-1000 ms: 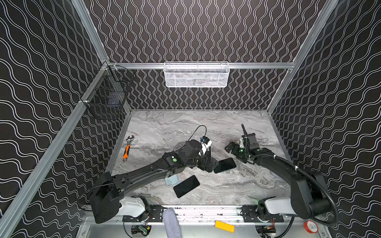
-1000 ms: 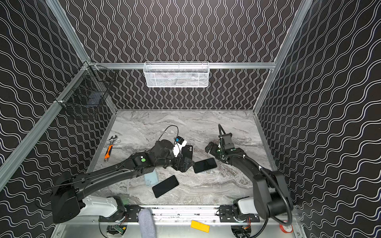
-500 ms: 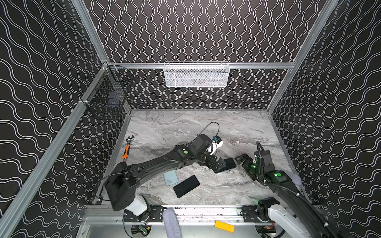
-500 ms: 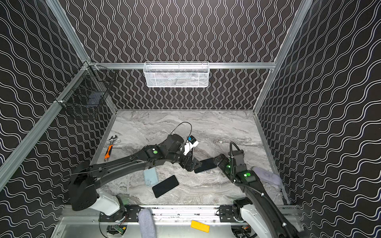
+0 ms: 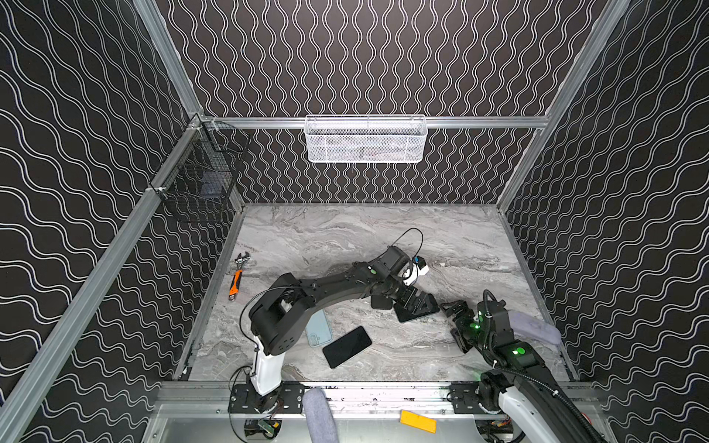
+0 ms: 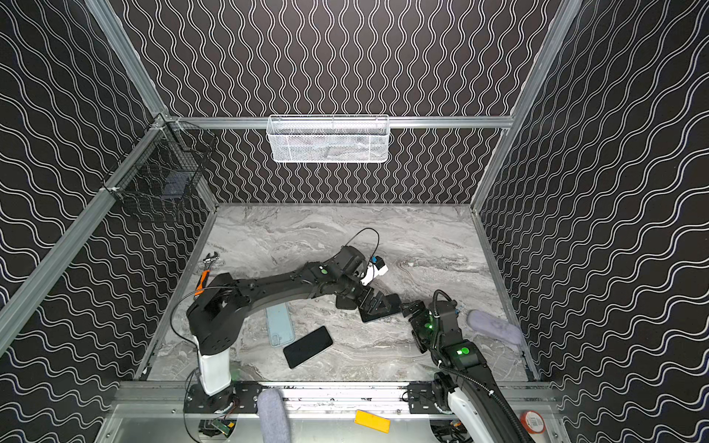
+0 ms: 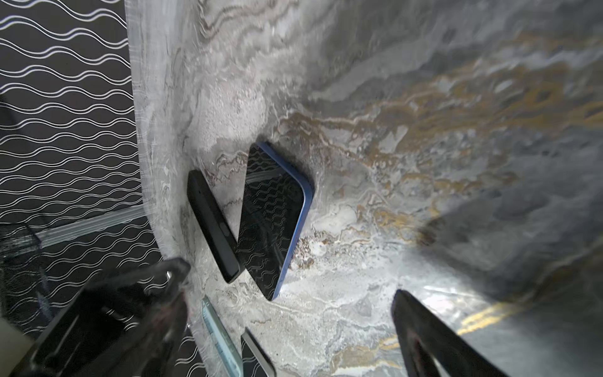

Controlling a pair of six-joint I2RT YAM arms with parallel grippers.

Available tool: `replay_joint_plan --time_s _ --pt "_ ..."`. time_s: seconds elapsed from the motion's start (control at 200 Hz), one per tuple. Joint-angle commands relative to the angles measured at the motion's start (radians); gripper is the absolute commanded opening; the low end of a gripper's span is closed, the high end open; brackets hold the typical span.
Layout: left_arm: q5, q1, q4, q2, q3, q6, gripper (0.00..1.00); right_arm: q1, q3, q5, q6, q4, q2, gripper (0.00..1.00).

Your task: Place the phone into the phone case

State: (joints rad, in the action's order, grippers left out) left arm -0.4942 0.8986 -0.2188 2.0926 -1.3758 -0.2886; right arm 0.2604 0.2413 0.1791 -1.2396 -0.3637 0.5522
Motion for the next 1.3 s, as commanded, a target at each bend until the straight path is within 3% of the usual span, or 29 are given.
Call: replay_joint_plan --time_s 0.0,0.265,0.741,0.806,1.051,1.291 --pt "-0.028 -0.008 0.049 0.034 -0.031 0.009 0.96 -0.004 -0.03 0.059 -0.071 0.129 0.009 1.0" --pt "-0.029 -0.027 0.047 0.118 -0.08 0.036 0.93 -0.019 -0.105 0.105 -0.174 0.337 0.055 0.99" --pt "-0.064 -0.032 0.114 0.163 -0.023 0.011 0.82 -0.061 -0.115 0.121 -0.212 0.465 0.183 0.99" --pt "-0.055 -0.031 0.118 0.162 -0.013 0.005 0.77 -0.077 -0.117 0.137 -0.213 0.498 0.217 0.99" --pt "-0.057 -0.03 0.14 0.152 0.019 -0.016 0.75 -0.101 -0.091 0.195 -0.202 0.6 0.368 0.99" --pt "-0.05 -0.015 0.155 0.117 0.057 -0.03 0.74 -0.111 -0.041 0.178 -0.154 0.619 0.452 0.99"
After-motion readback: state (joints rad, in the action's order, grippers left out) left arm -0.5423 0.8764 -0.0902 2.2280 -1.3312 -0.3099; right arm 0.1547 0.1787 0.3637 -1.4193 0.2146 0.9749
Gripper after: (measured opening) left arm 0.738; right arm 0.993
